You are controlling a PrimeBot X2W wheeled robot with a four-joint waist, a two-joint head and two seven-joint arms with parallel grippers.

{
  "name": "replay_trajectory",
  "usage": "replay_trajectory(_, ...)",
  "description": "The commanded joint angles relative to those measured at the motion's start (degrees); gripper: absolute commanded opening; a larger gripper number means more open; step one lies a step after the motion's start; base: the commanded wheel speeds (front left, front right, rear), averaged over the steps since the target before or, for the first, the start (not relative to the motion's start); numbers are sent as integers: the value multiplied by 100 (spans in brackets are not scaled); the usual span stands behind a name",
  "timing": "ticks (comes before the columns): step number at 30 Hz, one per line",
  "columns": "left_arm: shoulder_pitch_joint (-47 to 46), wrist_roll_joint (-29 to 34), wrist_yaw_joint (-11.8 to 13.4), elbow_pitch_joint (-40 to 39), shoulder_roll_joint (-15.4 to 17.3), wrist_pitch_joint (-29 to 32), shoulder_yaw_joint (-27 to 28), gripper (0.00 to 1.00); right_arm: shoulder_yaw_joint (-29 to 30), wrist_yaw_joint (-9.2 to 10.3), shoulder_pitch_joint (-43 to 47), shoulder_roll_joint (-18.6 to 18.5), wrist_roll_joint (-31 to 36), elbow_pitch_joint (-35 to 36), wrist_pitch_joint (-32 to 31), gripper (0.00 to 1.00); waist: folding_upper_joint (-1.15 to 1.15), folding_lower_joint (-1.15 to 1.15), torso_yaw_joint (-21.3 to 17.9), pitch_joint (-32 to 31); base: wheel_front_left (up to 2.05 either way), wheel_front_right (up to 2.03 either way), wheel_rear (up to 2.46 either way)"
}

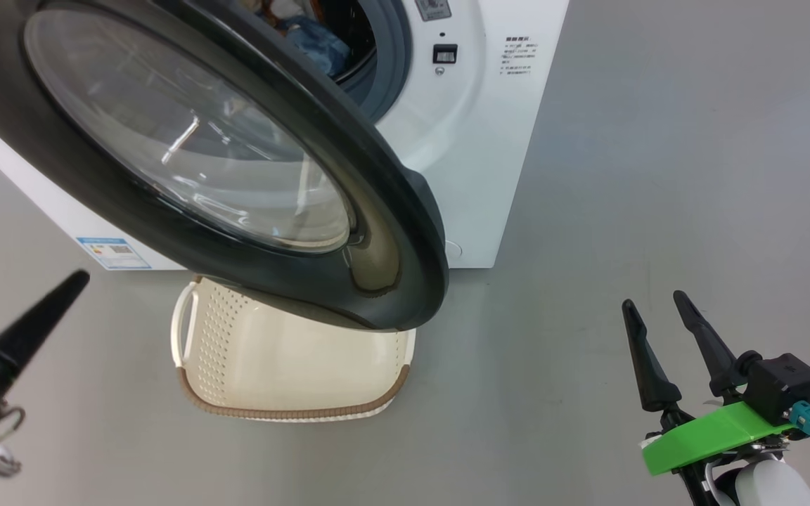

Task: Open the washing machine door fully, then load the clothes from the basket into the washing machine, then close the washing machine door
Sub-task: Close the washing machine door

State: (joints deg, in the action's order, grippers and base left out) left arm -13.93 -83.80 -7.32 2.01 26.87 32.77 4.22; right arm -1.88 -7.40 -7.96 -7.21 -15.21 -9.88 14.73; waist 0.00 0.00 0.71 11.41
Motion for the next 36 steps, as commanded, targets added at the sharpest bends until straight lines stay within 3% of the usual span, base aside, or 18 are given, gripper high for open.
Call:
replay_trajectory(1, 9, 57, -17, -174, 290, -179, 205, 100, -140, -9, 83, -43, -70, 130, 27, 100, 0, 0, -14, -4, 0, 0, 0)
replay_trajectory(9, 671, 295, -17, -250, 322, -1597, -360, 100, -58, -9, 148, -66, -92, 120, 27, 100, 0, 0, -58, -45, 0, 0, 0)
replay_trajectory(21, 985, 867, -17, 178, 734, -4182, -2112, 100, 42, -9, 222, -82, -117, 86, 27, 100, 0, 0, -125, -144, 0, 0, 0)
replay_trajectory(26, 866, 1253, -17, 664, 887, -4728, -2686, 100, 98, -9, 252, -75, -127, 71, 27, 100, 0, 0, -181, -183, 0, 0, 0)
replay_trajectory(28, 799, 1552, -17, 890, 848, -4767, -2683, 100, 134, -9, 270, -66, -131, 68, 27, 100, 0, 0, -199, -194, 0, 0, 0)
replay_trajectory(36, 884, 3178, -17, 1081, 71, -4775, -1681, 100, 238, -9, 345, -60, -148, 71, 27, 100, 0, 0, -277, -197, 0, 0, 0)
